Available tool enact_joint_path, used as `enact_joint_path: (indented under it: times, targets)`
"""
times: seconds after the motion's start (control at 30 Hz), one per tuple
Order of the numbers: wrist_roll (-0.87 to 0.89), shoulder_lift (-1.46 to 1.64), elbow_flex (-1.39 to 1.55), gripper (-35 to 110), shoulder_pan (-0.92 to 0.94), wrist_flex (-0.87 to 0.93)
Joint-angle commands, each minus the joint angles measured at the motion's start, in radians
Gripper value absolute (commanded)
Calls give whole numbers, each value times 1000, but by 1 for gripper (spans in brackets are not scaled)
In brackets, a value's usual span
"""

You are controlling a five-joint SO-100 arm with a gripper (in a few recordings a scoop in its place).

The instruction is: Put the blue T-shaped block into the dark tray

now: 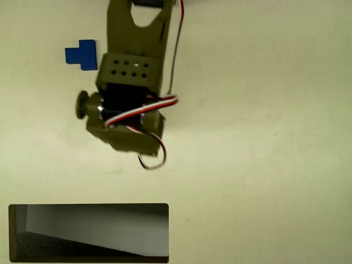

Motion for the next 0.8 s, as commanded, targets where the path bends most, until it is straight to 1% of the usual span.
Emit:
enact_joint_path:
  times: [0.0,0.17,0.23,0.27,0.37,0.47,0.67,0.77]
  targets:
    - [-350,261,299,0,104,14]
    - [-767,425,609,0,305,2]
    - [-885,457,667,0,373,0]
    - [-910,469,681,0,390,0]
    - [-841,485,669,0,359,-2]
    - [-755,459,584,0,305,-2]
    - [-727,416,523,0,296,-9]
    - [-713,416,528,0,288,-41]
